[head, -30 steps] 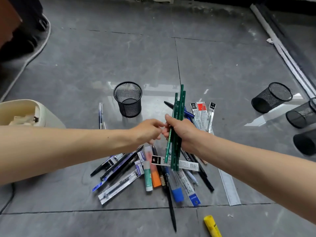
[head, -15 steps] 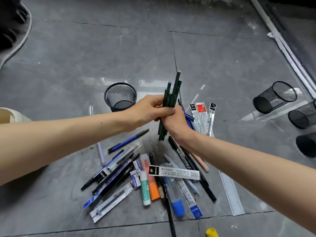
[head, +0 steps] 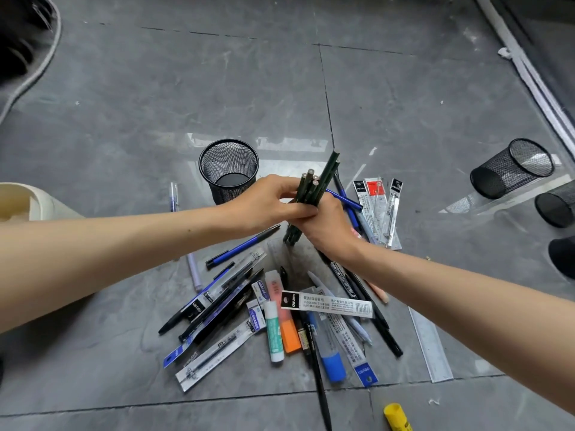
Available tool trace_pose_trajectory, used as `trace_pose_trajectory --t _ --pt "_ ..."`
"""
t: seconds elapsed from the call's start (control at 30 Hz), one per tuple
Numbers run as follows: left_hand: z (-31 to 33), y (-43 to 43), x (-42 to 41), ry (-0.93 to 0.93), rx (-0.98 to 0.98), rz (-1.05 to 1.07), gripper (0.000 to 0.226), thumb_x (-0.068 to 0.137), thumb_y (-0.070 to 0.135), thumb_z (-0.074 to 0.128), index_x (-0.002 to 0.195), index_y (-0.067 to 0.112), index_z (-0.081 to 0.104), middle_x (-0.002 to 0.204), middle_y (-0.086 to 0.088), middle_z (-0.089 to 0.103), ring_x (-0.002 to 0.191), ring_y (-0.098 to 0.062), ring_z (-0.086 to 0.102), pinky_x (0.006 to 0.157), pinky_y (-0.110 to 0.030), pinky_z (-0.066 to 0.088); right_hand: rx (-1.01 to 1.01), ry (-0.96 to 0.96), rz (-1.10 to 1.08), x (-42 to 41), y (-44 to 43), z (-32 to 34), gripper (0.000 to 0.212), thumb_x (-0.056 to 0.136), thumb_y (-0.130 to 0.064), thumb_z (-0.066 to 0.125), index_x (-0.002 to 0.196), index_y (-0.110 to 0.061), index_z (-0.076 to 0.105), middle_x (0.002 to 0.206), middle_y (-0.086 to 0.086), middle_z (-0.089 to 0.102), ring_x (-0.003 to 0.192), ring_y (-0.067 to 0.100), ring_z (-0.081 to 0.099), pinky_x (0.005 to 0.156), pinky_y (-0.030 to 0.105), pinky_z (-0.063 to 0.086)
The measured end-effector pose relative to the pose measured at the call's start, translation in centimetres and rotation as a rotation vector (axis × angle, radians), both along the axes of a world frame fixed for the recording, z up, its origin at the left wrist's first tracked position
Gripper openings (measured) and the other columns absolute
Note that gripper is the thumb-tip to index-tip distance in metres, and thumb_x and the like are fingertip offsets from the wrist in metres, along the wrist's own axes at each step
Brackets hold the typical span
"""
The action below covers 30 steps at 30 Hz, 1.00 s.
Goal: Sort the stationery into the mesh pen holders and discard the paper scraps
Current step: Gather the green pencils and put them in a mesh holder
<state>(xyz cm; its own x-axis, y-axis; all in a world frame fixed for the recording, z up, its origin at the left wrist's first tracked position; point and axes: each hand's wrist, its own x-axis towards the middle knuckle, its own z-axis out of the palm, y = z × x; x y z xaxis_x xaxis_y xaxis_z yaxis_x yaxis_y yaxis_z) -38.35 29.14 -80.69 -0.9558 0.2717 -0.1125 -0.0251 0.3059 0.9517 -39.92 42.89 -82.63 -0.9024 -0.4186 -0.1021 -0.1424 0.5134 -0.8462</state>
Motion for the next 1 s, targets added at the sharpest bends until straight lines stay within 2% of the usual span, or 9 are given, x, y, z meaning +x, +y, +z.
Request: trace_pose_trajectory --t 0.2,0.3,0.43,0.6,0.67,0.73,0.77,0.9,1.0 --pt "-0.7 -0.5 0.5 -0.075 0.028 0.055 0.017 0.085 0.011 0.066 0.100 0.018 0.068 0.107 -0.005 0.070 0.103 -0.016 0.064 0.100 -0.043 0.045 0.030 -0.027 0.033 0.1 -0.3 0.4 0.025 0.076 -0.030 0.070 0.101 -0.028 0.070 0.097 -0.006 0.072 0.093 0.010 0.065 0.082 0.039 0.055" --pt "-0.7 -0.7 0.5 -0.089 0.017 0.071 0.026 0.079 0.020 0.068 0.103 0.009 0.069 0.106 -0.007 0.070 0.104 -0.019 0.064 0.100 -0.043 0.045 0.000 -0.010 0.050 0.1 -0.1 0.6 0.022 0.078 -0.025 0.071 0.099 -0.030 0.069 0.093 -0.007 0.071 0.090 0.006 0.064 0.079 0.031 0.054" --pt "-0.7 -0.9 0.4 -0.039 -0.071 0.038 0.017 0.084 0.015 0.069 0.099 0.009 0.068 0.104 -0.006 0.069 0.100 -0.014 0.062 0.098 -0.036 0.045 -0.045 -0.009 0.074 0.4 0.1 0.7 0.025 0.079 -0.020 0.070 0.094 -0.038 0.063 0.091 -0.013 0.067 0.088 -0.003 0.061 0.075 0.015 0.050" --pt "-1.3 -0.7 0.2 0.015 -0.314 -0.012 0.035 0.071 0.053 0.062 0.088 0.023 0.064 0.104 -0.014 0.051 0.102 -0.021 0.049 0.096 -0.036 0.041 -0.052 -0.060 0.093 0.8 0.0 0.1 0.036 0.082 -0.008 0.066 0.073 -0.041 0.055 0.062 -0.028 0.059 0.060 -0.013 0.056 0.049 0.005 0.040" --pt "-1.1 -0.8 0.3 -0.009 -0.268 -0.028 0.024 0.076 0.042 0.065 0.082 0.019 0.065 0.092 -0.012 0.061 0.093 -0.018 0.058 0.087 -0.038 0.048 -0.053 -0.076 0.116 0.9 0.0 0.1 0.036 0.083 -0.007 0.065 0.073 -0.041 0.056 0.060 -0.030 0.059 0.057 -0.014 0.055 0.048 0.004 0.039" --pt "-0.5 -0.8 0.4 0.005 -0.252 -0.030 0.013 0.083 0.024 0.069 0.082 0.011 0.066 0.081 -0.006 0.063 0.075 -0.008 0.059 0.072 -0.026 0.050 -0.066 -0.068 0.126 1.0 0.0 0.4 0.035 0.084 -0.008 0.066 0.077 -0.040 0.057 0.062 -0.023 0.060 0.060 -0.014 0.057 0.051 0.004 0.039" --pt "0.0 -0.8 0.5 0.053 -0.286 -0.028 0.013 0.084 0.021 0.069 0.086 0.009 0.067 0.083 -0.005 0.063 0.074 -0.008 0.058 0.069 -0.024 0.048 -0.073 -0.058 0.131 1.0 0.1 0.6 0.032 0.084 -0.008 0.066 0.080 -0.038 0.058 0.066 -0.021 0.060 0.063 -0.015 0.057 0.055 0.003 0.039" --pt "1.3 -1.1 0.5 0.183 -0.384 0.007 0.032 0.080 0.026 0.072 0.105 0.006 0.066 0.094 -0.004 0.061 0.085 -0.016 0.060 0.079 -0.034 0.047 -0.053 0.003 0.181 1.0 0.2 1.8 0.027 0.086 -0.007 0.065 0.097 -0.031 0.062 0.075 -0.023 0.059 0.073 -0.020 0.056 0.064 0.003 0.040" --pt "3.1 -1.6 0.4 0.245 -0.358 0.080 0.036 0.076 0.024 0.076 0.103 0.005 0.064 0.095 -0.007 0.063 0.085 -0.021 0.063 0.077 -0.040 0.050 0.030 0.075 0.162 0.1 -0.5 3.3 0.025 0.085 -0.004 0.061 0.090 -0.028 0.063 0.069 -0.018 0.057 0.066 -0.001 0.058 0.058 0.011 0.042"
